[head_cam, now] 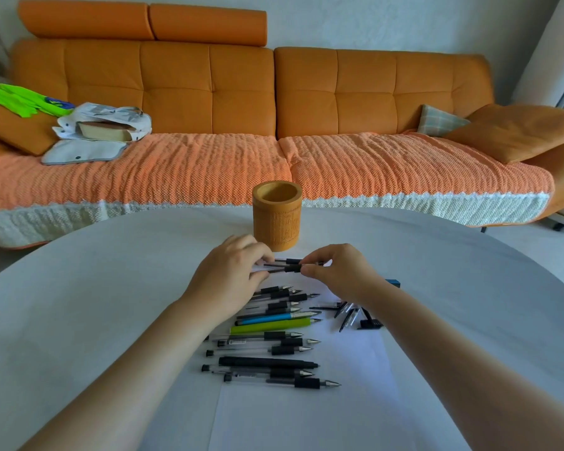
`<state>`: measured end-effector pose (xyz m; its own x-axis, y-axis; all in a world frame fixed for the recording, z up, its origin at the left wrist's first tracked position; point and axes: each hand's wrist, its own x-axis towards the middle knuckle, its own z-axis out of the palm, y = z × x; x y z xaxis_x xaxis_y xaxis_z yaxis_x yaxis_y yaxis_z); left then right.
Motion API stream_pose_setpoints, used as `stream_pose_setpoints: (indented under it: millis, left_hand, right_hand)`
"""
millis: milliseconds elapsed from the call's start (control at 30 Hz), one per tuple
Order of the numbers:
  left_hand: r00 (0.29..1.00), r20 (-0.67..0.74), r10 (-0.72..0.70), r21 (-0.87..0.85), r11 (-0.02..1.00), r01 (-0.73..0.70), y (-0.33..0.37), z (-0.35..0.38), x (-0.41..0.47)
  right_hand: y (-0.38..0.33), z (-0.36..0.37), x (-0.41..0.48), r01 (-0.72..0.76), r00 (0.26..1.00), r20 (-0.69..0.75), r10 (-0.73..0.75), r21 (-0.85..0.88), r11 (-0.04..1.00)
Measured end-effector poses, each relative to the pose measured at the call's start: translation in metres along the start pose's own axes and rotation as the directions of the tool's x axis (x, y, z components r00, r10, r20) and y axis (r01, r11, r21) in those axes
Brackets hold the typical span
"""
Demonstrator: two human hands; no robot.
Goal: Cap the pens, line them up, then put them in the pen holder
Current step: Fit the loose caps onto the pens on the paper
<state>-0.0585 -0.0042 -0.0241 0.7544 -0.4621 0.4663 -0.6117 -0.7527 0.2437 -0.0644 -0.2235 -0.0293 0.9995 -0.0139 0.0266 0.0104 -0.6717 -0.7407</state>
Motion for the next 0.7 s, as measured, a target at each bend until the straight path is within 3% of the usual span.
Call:
stream_pose_setpoints:
  millis: [167,233,467,700]
  left_hand:
    - [0.988,0.14,-0.061,-0.017,0.998,0.064,-0.003,0.006,-0.005]
    - [0.98,0.183,-0.081,-0.003,0.997,0.083,-0.004,0.006,-0.005]
    - [0.94,0.318,-0.126,0.031,0.992,0.122,-0.005,0.008,-0.004]
    - [0.942,0.296,-0.16,0.04,0.987,0.155,0.004,0.005,-0.004]
  right_hand:
    - [-0.001,0.004,0.003,0.068,0.998,0.022,-0.064,-0.393,0.917]
    - [-0.001,0.005,0.003,0.102,0.995,0.027,-0.101,-0.469,0.877]
    - [0.004,0.006,0.001,0.177,0.981,0.014,-0.195,-0.491,0.853]
    - [0.008,-0.032,-0.008,0.158,0.979,-0.051,-0.196,-0.418,0.895]
